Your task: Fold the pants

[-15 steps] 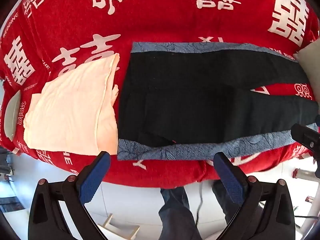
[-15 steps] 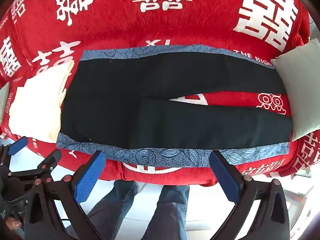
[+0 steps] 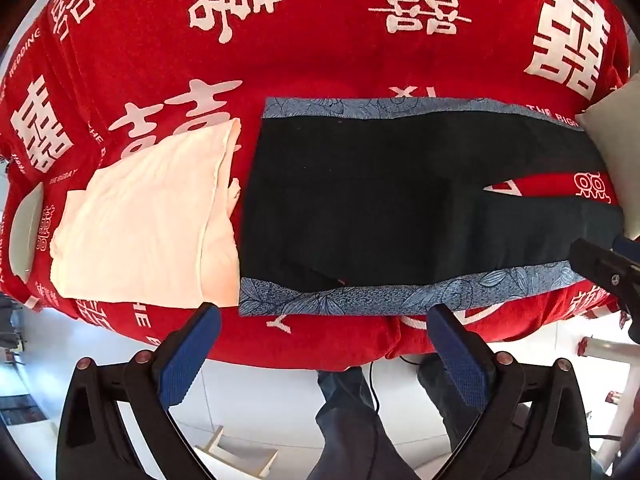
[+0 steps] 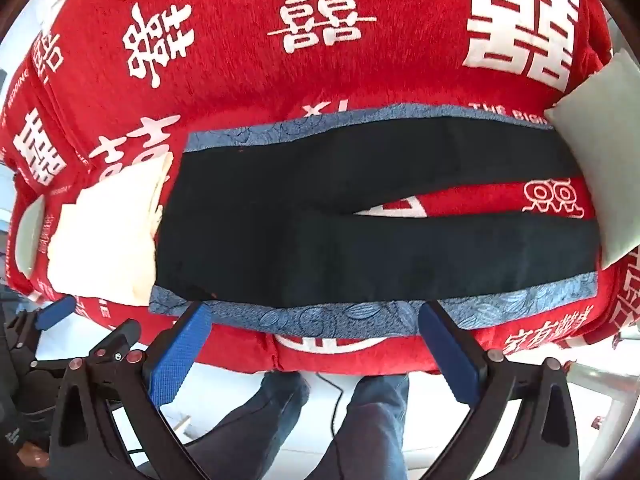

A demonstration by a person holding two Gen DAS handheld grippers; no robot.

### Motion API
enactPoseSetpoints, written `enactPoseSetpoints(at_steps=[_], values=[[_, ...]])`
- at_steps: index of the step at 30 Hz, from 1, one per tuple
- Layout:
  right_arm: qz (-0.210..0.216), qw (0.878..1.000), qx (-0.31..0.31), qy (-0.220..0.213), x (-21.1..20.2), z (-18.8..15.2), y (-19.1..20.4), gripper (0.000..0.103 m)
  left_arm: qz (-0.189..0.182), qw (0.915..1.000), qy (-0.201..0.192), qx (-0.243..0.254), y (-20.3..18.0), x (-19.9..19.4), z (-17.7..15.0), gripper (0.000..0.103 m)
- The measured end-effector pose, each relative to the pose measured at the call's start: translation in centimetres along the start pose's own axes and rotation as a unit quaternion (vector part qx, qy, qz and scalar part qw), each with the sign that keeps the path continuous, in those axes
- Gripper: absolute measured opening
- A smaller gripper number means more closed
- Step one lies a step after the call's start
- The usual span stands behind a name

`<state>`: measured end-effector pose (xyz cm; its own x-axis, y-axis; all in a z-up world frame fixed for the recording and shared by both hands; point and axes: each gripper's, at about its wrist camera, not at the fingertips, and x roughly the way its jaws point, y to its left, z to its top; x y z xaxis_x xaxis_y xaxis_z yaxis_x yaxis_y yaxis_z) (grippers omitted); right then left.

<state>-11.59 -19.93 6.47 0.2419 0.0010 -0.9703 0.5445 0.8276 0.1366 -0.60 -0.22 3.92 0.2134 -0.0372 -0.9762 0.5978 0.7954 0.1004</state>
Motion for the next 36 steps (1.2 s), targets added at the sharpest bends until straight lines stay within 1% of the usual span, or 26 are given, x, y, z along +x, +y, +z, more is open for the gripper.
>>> enactPoseSetpoints(at_steps=[3, 4, 6, 8, 12, 18, 26, 36], values=[[-0.022, 1.000, -0.008, 0.011, 0.1, 0.3, 0.2, 0.103, 0.006, 0.9999, -0.010, -0.002, 0.1, -0.4, 0.3, 0.103], [-0.032, 0.999, -0.013, 0.012, 0.0, 0.5, 0.3, 0.103, 0.005, 0.9999, -0.011, -0.004, 0.2, -0.4, 0.5, 0.103], [-0.039, 0.999, -0.016, 0.015, 0.0, 0.7, 0.3, 0.103, 0.001, 0.9999, -0.014, -0.007, 0.2, -0.6, 0.6, 0.103], [-0.042, 0.999, -0.016, 0.015, 0.0, 0.7, 0.1, 0.103, -0.001, 0.9999, -0.015, -0.005, 0.1, -0.7, 0.8, 0.103], [-0.046, 0.999, -0.017, 0.015, -0.1, 0.9, -0.1, 0.103, 0.011, 0.9996, -0.026, 0.002, 0.1, -1.0, 1.0, 0.103], [-0.049, 0.998, -0.018, 0.016, -0.2, 1.0, 0.0, 0.103, 0.017, 0.9994, -0.031, 0.007, -0.1, -1.1, 1.2, 0.103], [-0.053, 0.998, -0.012, 0.016, -0.2, 0.8, -0.3, 0.103, 0.018, 0.9991, -0.037, 0.007, -0.3, -1.4, 1.1, 0.103], [-0.057, 0.998, -0.020, 0.017, -0.5, 0.7, -0.4, 0.103, 0.020, 0.9989, -0.042, 0.008, -0.2, -1.8, 1.0, 0.103]])
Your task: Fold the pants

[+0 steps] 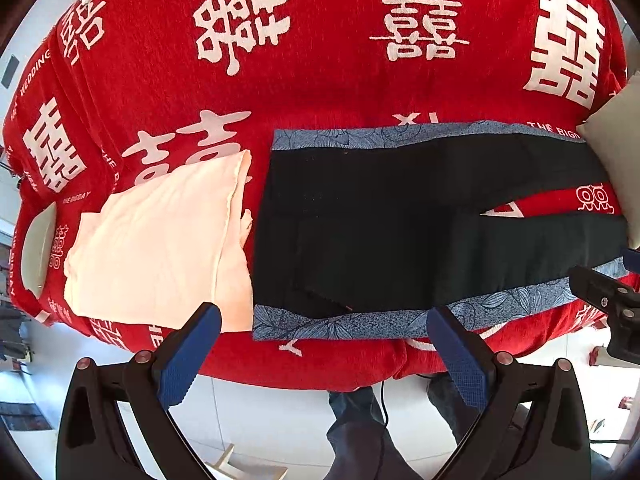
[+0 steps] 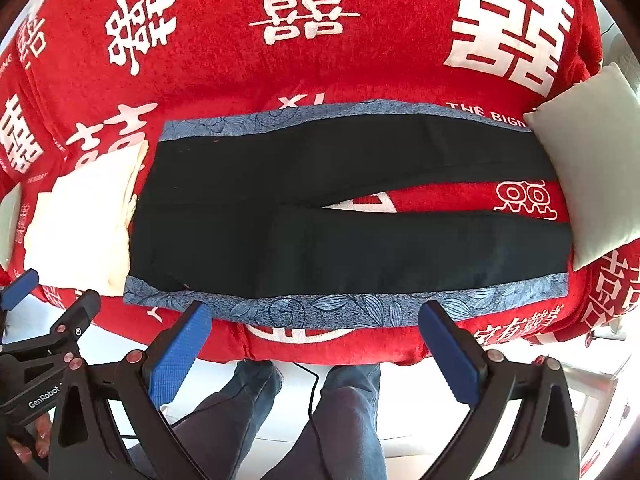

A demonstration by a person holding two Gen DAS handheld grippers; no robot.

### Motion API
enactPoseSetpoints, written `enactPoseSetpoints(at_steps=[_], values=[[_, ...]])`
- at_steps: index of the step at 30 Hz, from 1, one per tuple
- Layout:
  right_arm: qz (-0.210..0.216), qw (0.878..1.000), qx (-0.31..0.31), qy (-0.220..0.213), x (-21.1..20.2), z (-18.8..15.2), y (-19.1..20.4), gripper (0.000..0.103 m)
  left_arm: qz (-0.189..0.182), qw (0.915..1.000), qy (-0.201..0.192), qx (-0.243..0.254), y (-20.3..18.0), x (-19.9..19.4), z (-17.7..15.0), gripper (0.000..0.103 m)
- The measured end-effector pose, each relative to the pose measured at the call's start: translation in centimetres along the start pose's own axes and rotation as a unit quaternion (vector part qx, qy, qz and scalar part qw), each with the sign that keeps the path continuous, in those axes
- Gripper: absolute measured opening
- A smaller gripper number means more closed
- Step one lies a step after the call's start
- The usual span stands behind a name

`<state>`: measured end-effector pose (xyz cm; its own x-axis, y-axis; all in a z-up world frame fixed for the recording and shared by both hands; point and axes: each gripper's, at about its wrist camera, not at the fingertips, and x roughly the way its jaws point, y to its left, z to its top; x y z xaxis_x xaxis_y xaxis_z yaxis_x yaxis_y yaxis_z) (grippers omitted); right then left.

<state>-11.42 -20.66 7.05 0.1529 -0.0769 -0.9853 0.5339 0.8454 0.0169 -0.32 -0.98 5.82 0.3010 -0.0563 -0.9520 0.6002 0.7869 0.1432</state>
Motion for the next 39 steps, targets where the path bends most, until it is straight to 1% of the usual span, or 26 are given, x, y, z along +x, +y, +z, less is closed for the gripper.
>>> enactPoseSetpoints(at_steps=[10, 21, 26, 30, 35, 39], values=[[-0.008, 1.000, -0.009, -0.002, -0.2, 0.1, -0.3, 0.103, 0.003, 1.0000, -0.005, -0.004, -0.1, -0.2, 0.2, 0.103], [-0.004, 1.000, -0.020, -0.004, -0.3, 0.5, -0.7, 0.103, 0.010, 0.9999, -0.005, -0.007, -0.6, -0.3, 0.3, 0.103], [-0.002, 1.000, -0.031, 0.001, -0.1, 0.5, -1.0, 0.103, 0.011, 0.9999, -0.001, -0.004, -1.4, -0.2, 0.3, 0.103], [0.000, 0.999, -0.038, 0.003, 0.0, 0.5, -1.7, 0.103, 0.012, 0.9999, 0.010, -0.001, -2.4, 0.1, 0.2, 0.103], [0.010, 0.999, -0.045, 0.010, 0.2, 0.6, -2.9, 0.103, 0.007, 0.9993, 0.024, -0.029, -3.0, -0.1, 0.3, 0.103], [0.022, 0.998, -0.057, 0.018, 0.3, 0.7, -4.2, 0.103, 0.012, 0.9978, 0.019, -0.062, -3.8, -1.2, 0.5, 0.103]])
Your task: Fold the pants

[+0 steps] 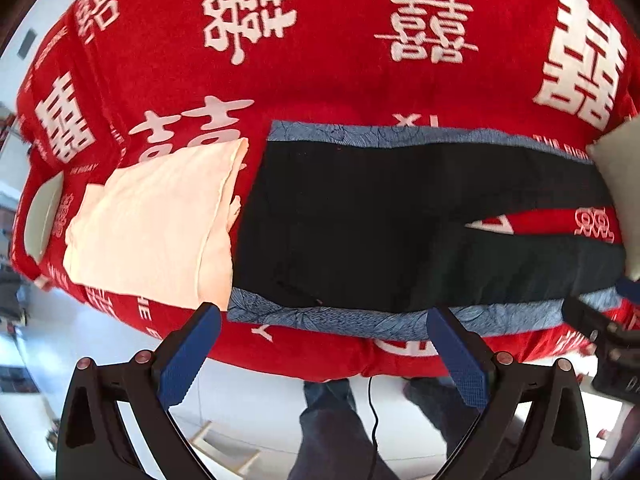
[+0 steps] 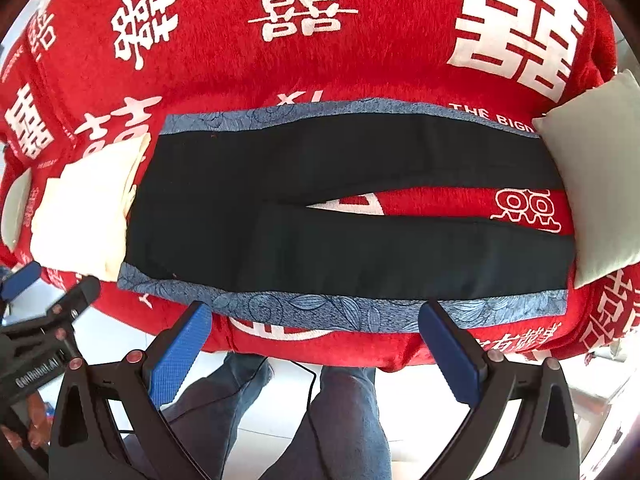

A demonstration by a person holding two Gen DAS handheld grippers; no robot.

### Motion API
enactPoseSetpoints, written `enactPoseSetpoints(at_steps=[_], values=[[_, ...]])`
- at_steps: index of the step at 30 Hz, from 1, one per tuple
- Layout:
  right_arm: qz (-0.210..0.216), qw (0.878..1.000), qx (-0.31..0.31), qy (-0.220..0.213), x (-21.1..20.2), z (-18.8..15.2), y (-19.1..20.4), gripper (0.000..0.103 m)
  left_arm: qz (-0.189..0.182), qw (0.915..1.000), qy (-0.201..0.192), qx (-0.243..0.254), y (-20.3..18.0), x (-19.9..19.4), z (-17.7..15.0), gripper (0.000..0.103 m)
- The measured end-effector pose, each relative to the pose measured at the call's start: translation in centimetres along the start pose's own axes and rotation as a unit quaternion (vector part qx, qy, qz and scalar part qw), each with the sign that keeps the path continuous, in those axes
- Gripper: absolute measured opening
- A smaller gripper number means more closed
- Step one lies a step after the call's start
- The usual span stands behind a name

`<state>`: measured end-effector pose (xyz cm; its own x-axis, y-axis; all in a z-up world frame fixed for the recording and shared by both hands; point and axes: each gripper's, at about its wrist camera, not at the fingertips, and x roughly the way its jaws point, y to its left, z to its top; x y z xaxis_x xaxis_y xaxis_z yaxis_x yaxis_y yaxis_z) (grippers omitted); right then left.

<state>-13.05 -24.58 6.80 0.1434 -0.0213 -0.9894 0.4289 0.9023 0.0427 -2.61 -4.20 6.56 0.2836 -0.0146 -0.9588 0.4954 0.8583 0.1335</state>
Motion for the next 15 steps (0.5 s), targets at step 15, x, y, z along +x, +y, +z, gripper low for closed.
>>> enactPoseSetpoints(at_steps=[15], values=[[0.012, 0.999, -0.038, 0.017, 2.8, 0.1, -3.3, 0.103, -0.010, 0.9977, 0.027, -0.062, -1.9, 1.6, -1.1, 0.103]])
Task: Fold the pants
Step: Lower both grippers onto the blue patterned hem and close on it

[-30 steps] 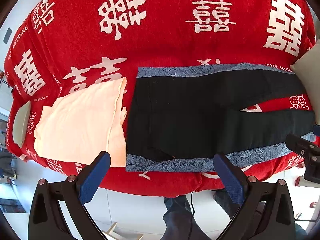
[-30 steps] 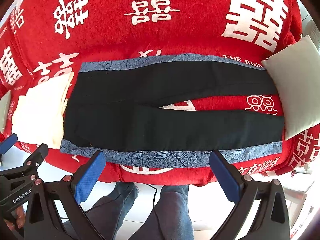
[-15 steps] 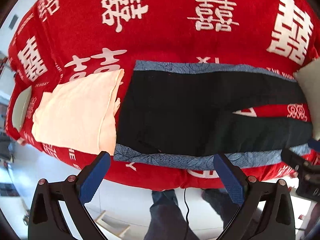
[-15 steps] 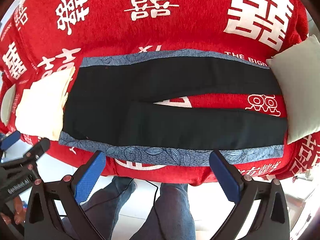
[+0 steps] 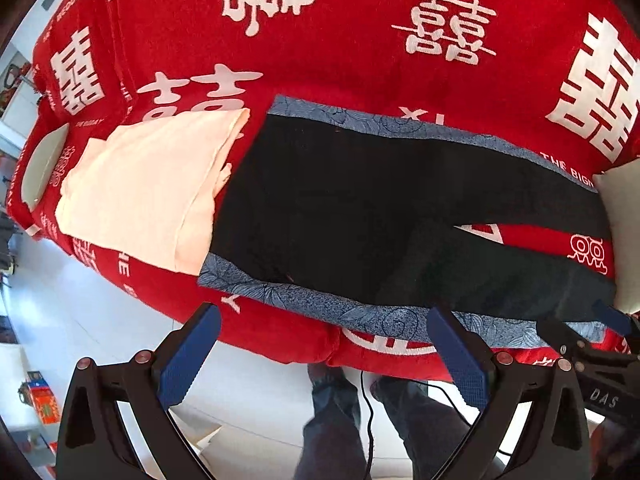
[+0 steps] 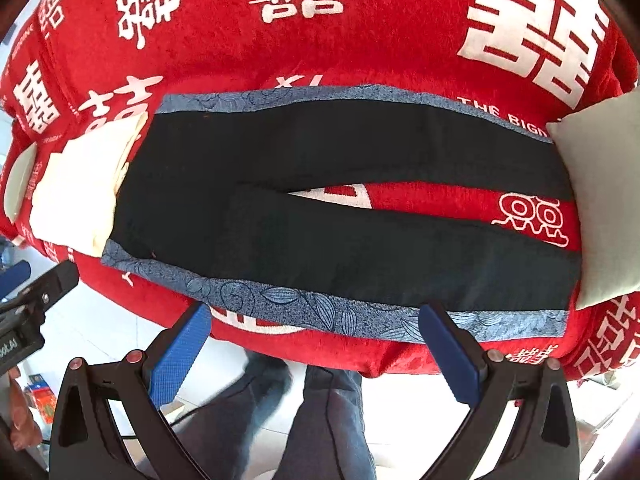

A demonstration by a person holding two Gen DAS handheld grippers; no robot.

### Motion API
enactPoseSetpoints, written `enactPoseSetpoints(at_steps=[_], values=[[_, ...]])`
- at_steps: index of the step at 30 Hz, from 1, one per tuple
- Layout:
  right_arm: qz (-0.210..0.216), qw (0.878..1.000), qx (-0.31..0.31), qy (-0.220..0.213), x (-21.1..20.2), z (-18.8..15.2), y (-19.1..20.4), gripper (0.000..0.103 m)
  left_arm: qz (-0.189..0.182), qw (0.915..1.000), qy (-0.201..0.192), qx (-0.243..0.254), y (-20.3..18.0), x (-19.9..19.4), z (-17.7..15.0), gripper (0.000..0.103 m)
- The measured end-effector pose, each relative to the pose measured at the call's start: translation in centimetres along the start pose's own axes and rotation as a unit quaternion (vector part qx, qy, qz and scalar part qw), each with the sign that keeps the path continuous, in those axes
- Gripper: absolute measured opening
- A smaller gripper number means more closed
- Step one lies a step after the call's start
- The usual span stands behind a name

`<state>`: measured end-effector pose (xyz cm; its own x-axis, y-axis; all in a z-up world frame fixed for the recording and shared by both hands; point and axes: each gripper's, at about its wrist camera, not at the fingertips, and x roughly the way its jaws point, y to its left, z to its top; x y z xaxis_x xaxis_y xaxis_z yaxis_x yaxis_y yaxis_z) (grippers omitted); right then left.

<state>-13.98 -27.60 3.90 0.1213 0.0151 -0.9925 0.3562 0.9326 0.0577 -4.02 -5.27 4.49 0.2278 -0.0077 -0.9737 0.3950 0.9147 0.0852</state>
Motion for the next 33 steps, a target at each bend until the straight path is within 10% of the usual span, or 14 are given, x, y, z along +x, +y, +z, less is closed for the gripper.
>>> enactPoseSetpoints(at_steps=[19, 27, 33], values=[[-0.010, 0.999, 0.035, -0.002, 8.8, -0.9, 0.4, 0.103, -0.035, 0.9991, 0.023, 0.005, 4.2, 11.7, -0.8, 0.103], [0.188, 0.971, 0.146, -0.034, 11.7, -3.9, -2.8, 0.102, -0.136, 0.9881, 0.010, -0.071, 8.9, 15.7, -2.5, 0.103], [0.298, 0.929, 0.218, 0.007, 16.0, -8.0, -4.9, 0.070, -0.196, 0.9690, 0.024, -0.148, 12.9, 18.9, -4.3, 0.103]])
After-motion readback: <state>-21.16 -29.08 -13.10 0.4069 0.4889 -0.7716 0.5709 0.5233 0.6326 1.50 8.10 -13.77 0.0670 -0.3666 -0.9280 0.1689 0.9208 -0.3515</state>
